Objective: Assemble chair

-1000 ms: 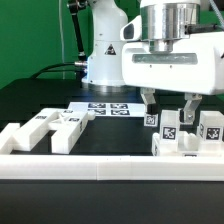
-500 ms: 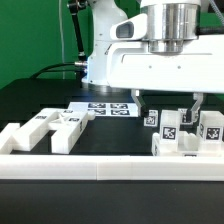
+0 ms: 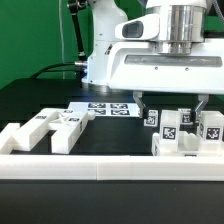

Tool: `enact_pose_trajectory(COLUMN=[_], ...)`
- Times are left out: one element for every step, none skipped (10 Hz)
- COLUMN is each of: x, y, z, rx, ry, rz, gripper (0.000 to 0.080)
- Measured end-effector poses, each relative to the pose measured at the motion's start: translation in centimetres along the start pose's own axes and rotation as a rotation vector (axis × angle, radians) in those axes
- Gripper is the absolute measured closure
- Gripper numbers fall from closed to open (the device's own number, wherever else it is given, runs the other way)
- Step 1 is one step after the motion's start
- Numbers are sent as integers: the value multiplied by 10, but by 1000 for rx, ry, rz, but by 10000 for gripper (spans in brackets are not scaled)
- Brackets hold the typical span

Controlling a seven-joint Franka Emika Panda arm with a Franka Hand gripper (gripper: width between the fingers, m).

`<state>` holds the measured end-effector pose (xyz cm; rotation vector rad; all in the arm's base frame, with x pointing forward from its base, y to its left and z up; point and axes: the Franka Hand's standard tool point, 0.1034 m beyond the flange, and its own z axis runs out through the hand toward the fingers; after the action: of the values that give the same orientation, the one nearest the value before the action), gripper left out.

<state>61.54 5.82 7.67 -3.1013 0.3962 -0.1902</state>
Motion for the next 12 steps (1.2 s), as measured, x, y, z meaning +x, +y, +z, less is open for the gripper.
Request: enact_pose_trajectory(x=[0, 0, 0, 0, 0, 0, 0, 0, 0, -1, -1, -1], y=[0, 0, 0, 0, 0, 0, 0, 0, 0, -1, -1, 0], z=[0, 0, 0, 0, 0, 0, 0, 0, 0, 0, -1, -1], rx=[0, 0, 0, 0, 1, 3, 3, 4, 13, 13, 11, 15], ry=[0, 0, 0, 0, 0, -1, 0, -1, -5, -6, -6, -10], rz=[0, 14, 29, 28, 53, 155, 233, 282, 447, 614, 682, 812], gripper=[285, 423, 510, 509, 509, 509, 509, 509, 509, 509, 509, 509])
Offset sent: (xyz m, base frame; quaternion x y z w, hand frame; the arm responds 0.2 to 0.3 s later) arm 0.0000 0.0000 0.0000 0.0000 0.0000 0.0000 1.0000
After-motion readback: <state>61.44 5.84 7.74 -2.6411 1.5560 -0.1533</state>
